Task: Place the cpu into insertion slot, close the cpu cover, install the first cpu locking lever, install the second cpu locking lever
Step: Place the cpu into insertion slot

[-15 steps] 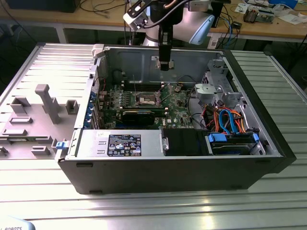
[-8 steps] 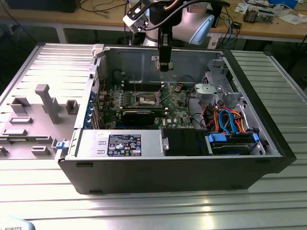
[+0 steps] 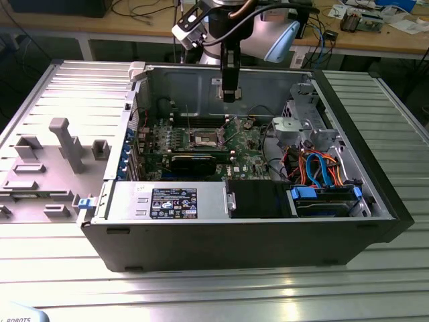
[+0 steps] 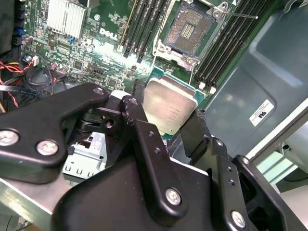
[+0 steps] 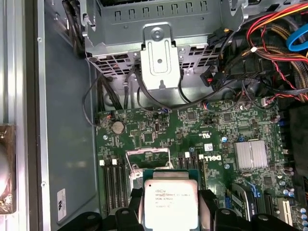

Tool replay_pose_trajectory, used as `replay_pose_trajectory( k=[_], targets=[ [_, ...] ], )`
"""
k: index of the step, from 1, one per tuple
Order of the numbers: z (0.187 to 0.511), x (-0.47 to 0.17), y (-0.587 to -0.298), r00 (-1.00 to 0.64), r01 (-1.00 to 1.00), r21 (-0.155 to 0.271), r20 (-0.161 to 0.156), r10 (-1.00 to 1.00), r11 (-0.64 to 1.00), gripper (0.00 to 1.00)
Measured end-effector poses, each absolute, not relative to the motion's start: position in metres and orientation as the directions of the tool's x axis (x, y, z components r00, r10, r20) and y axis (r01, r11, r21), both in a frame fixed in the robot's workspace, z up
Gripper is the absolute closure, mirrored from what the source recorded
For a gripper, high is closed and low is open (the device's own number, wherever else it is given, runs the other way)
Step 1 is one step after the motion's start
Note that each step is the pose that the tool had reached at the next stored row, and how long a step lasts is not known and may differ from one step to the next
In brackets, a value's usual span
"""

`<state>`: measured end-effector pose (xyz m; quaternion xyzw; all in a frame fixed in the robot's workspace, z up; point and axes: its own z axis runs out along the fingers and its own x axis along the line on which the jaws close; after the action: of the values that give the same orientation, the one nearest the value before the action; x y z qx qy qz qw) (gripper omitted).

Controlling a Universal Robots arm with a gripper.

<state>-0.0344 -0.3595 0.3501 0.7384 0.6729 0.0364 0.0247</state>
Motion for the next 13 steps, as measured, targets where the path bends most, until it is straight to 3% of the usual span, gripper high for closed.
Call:
replay_pose_trajectory(
  k=[13],
  targets=[
    [0.3412,-0.0347,-0.3595,0.092,0.992,0.086,0.021,0.996,-0.093,0.46]
  ],
)
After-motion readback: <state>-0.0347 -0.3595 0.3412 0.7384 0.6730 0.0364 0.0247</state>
